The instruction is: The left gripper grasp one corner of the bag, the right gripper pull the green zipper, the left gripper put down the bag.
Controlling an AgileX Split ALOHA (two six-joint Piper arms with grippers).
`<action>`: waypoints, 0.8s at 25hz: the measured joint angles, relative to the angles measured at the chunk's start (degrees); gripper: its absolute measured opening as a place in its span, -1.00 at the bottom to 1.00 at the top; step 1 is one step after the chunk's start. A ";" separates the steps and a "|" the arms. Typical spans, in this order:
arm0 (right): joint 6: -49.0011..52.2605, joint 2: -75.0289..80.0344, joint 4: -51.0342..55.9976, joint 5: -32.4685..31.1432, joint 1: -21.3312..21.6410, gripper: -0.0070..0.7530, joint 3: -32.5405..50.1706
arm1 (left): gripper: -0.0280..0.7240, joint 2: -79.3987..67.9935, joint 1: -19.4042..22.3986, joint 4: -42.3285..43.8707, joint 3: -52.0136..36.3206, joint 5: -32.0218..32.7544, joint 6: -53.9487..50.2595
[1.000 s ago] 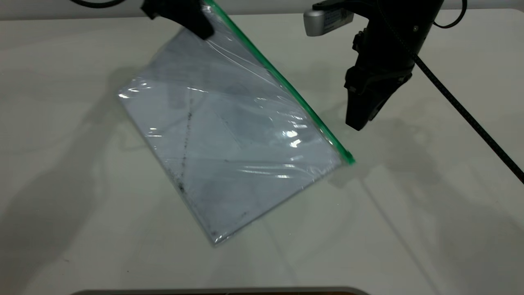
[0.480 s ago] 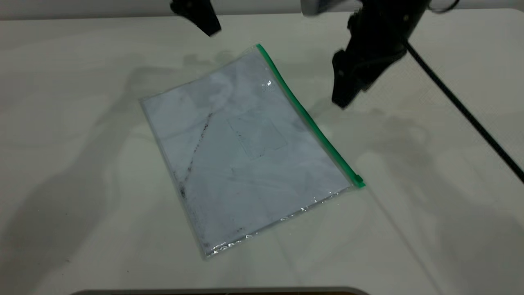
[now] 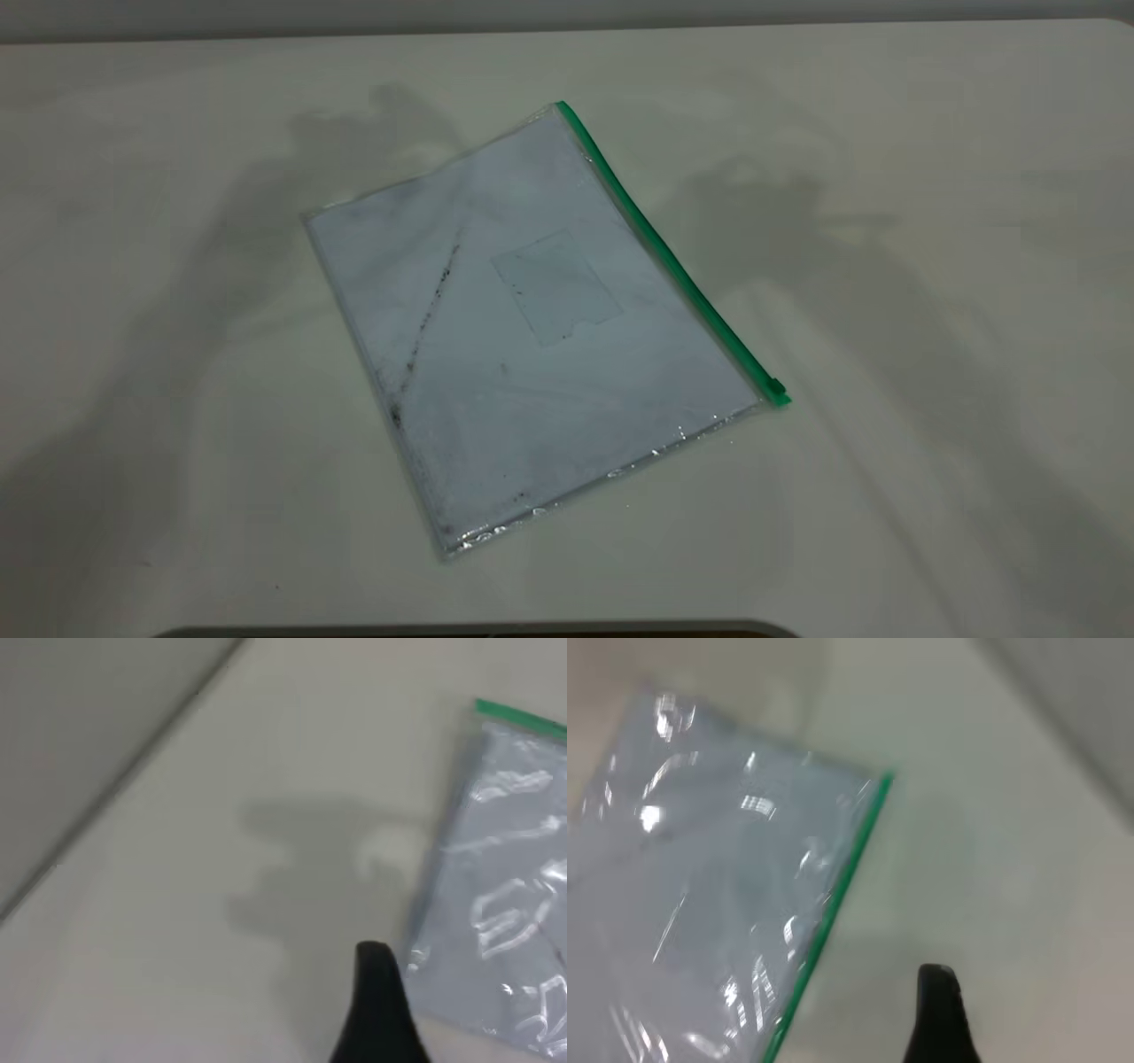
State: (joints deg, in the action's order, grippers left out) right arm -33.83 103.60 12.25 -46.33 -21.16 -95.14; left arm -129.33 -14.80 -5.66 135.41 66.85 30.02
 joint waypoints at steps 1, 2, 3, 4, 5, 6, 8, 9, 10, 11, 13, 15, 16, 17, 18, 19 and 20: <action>1.02 -2.46 -0.57 -0.80 0.00 0.56 -0.06 | 0.66 1.78 0.00 1.18 0.00 0.00 -1.77; 1.82 -5.41 -1.49 -2.03 0.00 0.56 -0.10 | 0.65 3.25 0.00 2.10 0.00 0.00 -3.01; 2.84 -8.33 -2.36 -3.25 0.00 0.56 -0.12 | 0.65 5.01 0.00 3.07 0.04 0.00 -4.40; 4.03 -10.72 -3.10 -4.88 0.00 0.56 -0.17 | 0.64 6.66 0.00 4.11 0.04 0.00 -5.54; 5.29 -13.49 -3.90 -6.49 0.00 0.56 -0.23 | 0.64 8.27 0.00 4.99 0.04 0.04 -6.87; 6.33 -16.22 -4.72 -8.22 0.00 0.56 -0.27 | 0.64 9.57 0.00 5.98 0.04 0.04 -8.13; 8.82 -21.07 -6.04 -11.53 0.00 0.56 -0.41 | 0.64 12.14 0.00 7.92 0.06 0.04 -10.26; 9.75 -23.60 -6.57 -13.33 0.00 0.56 -0.41 | 0.64 13.72 0.00 9.04 0.11 0.04 -11.69; 10.74 -26.06 -7.09 -14.89 0.00 0.56 -0.41 | 0.64 14.83 0.00 9.98 0.11 0.04 -12.93; 11.57 -28.04 -7.33 -16.76 0.00 0.56 -0.41 | 0.64 16.13 0.00 11.12 0.11 0.04 -14.50; 12.65 -32.66 -7.46 -19.77 0.00 0.56 -0.16 | 0.64 19.14 0.00 12.19 -0.34 0.04 -17.40; 13.22 -36.95 -7.35 -21.88 0.00 0.56 1.19 | 0.64 22.52 0.00 12.62 -2.57 0.04 -19.68; 13.24 -39.34 -7.12 -22.62 0.00 0.56 2.41 | 0.64 25.47 0.00 12.81 -4.69 0.04 -20.49; 13.28 -41.84 -6.82 -22.98 0.00 0.56 4.12 | 0.64 27.83 0.00 12.92 -7.42 0.04 -21.32; 13.28 -44.47 -6.42 -23.38 0.00 0.56 6.20 | 0.64 30.42 0.00 12.99 -10.06 0.04 -22.05; 13.28 -46.72 -5.95 -23.49 0.00 0.56 8.18 | 0.64 33.72 0.00 13.10 -13.61 0.04 -22.89; 13.28 -49.48 -5.36 -23.53 0.00 0.56 10.75 | 0.64 37.78 0.00 13.10 -17.38 0.04 -23.72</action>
State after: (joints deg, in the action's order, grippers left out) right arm -20.55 54.12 6.89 -69.87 -21.16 -84.39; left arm -91.55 -14.80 7.43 118.03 66.90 6.29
